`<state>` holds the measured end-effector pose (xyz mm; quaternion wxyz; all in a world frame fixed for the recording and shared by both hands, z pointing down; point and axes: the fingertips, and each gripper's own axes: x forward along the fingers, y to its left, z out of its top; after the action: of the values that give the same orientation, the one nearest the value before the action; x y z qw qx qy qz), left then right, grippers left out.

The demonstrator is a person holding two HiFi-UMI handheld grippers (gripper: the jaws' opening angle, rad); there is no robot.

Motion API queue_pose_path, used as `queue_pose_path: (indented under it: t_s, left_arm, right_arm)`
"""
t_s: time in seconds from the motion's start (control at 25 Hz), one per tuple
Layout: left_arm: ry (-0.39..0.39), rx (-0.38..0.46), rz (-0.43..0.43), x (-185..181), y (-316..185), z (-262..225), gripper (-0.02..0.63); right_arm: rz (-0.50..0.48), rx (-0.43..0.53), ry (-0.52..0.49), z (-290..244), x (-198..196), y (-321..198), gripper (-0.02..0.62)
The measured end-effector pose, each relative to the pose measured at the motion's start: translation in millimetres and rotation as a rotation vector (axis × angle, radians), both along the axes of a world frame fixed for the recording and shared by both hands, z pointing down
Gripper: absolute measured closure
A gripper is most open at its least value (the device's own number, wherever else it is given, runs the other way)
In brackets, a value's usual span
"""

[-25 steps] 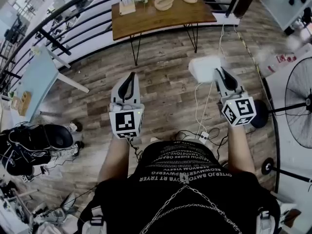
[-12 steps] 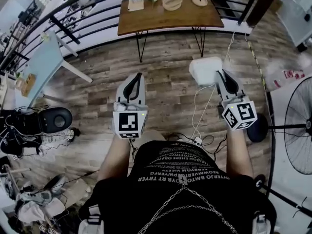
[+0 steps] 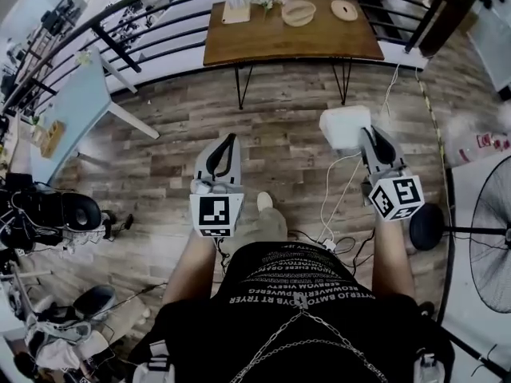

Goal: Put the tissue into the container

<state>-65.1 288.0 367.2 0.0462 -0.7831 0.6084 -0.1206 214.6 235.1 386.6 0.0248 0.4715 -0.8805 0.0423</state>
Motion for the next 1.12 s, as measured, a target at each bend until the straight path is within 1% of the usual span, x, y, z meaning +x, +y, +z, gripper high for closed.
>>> queue_pose_path:
  t_s: [0.12,0.28,0.44,0.68,0.88,0.96,1.04,1.12]
  left_arm:
    - [-0.001,0.006,0.014,-11,-35,0,0.577]
    - [0.002,0.021,0.030,-27,-82,-5,0.577]
    - [0.001,0.030,0.043,-48,-122,-7,0.577]
    - [0.010,0.017,0.027,-91,-168,-3,0.577]
    - [0.032,0.012,0.023,-123,-194,-1,0.577]
    - [0.041,0.036,0.020,-134,-201,-7,0.577]
    - [0.052,0.085,0.004,-144,-205,-17,0.577]
    - [0.061,0.120,-0.007,-148,-206,-20,0.577]
  right_arm:
    - [0.011,-0.008,-0.003,2,-12,-28,0.541]
    - [-0.001,-0.012,0.002,-3,-31,-64,0.541]
    - [0.012,-0.013,-0.003,-6,-52,-101,0.541]
    - [0.013,-0.018,0.007,-11,-84,-152,0.541]
    - [0.029,-0.008,-0.003,-18,-106,-182,0.543]
    - [0.028,0.006,-0.004,-24,-116,-189,0.543]
    - [0.023,0.019,0.004,-29,-124,-191,0.542]
    - [0.031,0.018,0.016,-30,-123,-187,0.543]
